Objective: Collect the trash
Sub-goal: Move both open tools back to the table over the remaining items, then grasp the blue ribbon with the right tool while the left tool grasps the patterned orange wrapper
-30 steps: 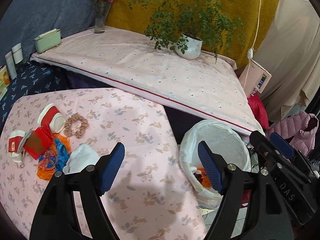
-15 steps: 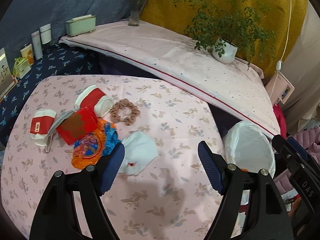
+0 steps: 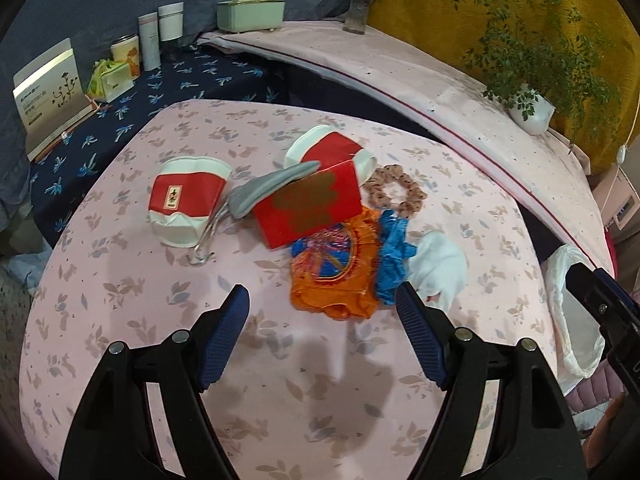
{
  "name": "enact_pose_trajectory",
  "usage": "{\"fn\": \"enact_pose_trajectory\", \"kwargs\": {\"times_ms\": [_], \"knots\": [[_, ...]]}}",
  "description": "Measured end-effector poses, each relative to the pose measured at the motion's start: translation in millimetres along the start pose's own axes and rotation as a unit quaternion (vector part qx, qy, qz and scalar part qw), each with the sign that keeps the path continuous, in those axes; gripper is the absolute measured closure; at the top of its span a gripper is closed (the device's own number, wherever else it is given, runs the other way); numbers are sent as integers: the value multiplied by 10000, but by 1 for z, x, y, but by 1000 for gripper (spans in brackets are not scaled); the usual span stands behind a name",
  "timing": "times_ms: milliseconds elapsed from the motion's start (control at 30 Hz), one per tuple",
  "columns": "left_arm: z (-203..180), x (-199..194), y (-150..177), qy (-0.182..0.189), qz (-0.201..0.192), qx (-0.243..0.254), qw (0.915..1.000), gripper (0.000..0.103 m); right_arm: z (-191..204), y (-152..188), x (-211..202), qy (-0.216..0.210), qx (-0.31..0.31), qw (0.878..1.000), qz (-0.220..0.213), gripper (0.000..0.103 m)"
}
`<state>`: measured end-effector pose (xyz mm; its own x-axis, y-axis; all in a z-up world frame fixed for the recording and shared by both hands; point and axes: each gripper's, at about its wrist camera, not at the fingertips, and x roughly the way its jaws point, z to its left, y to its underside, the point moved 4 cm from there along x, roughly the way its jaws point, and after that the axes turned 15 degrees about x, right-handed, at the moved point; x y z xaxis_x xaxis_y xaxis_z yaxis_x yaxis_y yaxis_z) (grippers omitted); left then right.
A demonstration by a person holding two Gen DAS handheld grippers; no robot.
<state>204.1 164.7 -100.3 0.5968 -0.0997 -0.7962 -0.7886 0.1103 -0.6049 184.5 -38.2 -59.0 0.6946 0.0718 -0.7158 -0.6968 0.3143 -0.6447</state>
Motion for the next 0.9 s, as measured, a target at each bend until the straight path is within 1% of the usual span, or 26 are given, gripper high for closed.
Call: {"fn": "enact_pose_trajectory", "kwargs": {"times_ms": [200, 433, 567, 700, 767, 800, 833, 867, 900], "knots": [[34, 15, 15, -60, 208, -166, 9996, 31, 39, 15, 34, -139, -226, 9993, 278, 38], [65, 29, 22, -2, 347, -460, 9983, 31, 66, 25, 76, -177, -287, 9975, 618, 38], [73, 34, 22, 51, 382, -555, 9977, 31, 80, 30, 98, -165, -393, 9963, 751, 38], [75, 40, 20, 141, 411, -590, 9973, 31, 85, 34, 119, -86, -430, 9951, 892, 38], [75, 44, 18, 224, 424, -611, 9970, 31, 85, 37, 128, -62, -439, 9941, 990, 42], [73, 46, 17, 275, 430, -633, 9967, 31, 84, 39, 132, -46, -469, 9935, 1037, 50], [72, 48, 16, 338, 438, -646, 9964, 31, 84, 41, 135, -22, -515, 9928, 1079, 60], [69, 50, 15, 385, 448, -652, 9961, 31, 82, 43, 137, 3, -565, 9921, 1116, 67], [66, 53, 13, 452, 460, -655, 9958, 31, 79, 44, 137, 0, -574, 9921, 1116, 69]]}}
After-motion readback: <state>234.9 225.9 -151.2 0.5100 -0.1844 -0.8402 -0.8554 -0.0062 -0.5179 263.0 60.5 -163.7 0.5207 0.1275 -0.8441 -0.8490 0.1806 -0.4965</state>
